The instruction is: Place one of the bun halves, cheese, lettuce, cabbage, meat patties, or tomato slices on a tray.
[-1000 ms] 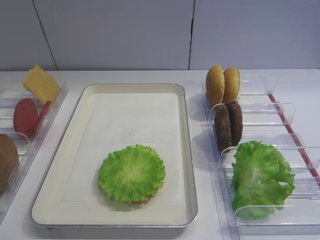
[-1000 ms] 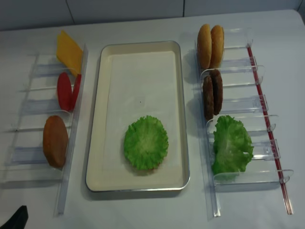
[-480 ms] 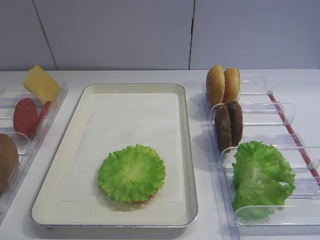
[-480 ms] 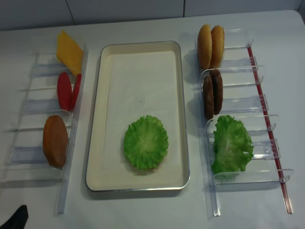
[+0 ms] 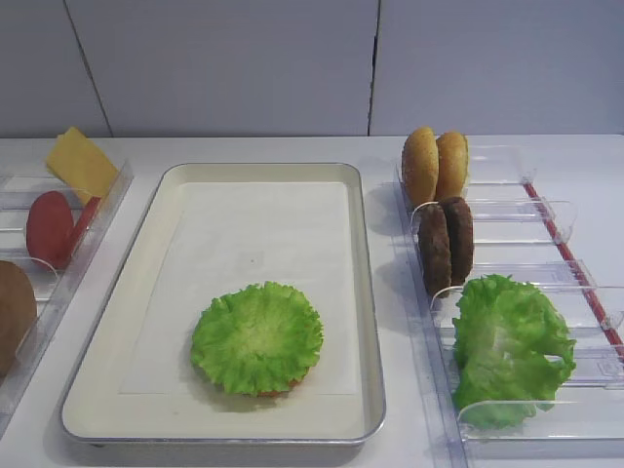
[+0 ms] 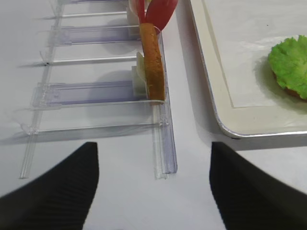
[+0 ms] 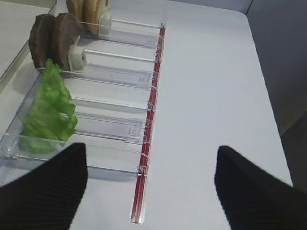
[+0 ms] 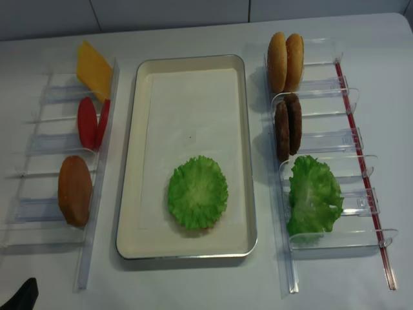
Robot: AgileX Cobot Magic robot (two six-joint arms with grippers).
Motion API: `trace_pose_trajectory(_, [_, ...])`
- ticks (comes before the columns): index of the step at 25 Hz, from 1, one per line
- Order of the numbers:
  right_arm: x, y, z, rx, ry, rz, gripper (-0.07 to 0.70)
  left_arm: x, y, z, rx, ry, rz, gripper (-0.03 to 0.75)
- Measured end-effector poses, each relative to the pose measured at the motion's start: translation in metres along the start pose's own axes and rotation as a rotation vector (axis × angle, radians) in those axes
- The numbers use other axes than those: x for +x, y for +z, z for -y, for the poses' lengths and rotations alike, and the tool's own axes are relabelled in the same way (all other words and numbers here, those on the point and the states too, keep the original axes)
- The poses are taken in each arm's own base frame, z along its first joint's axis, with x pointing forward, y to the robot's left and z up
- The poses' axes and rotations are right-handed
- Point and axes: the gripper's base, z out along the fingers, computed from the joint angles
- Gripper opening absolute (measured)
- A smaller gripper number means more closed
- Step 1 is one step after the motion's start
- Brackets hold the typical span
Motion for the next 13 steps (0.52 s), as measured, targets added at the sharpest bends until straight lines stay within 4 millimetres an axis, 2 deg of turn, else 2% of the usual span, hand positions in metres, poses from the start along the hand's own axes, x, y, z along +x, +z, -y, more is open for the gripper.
trace_pose_trajectory(13, [0.0000, 0.0000, 0.0001, 0.001, 0.000, 0.000, 0.581, 0.0000, 0.0000, 0.0000, 0.000, 0.000, 0.000, 0.483])
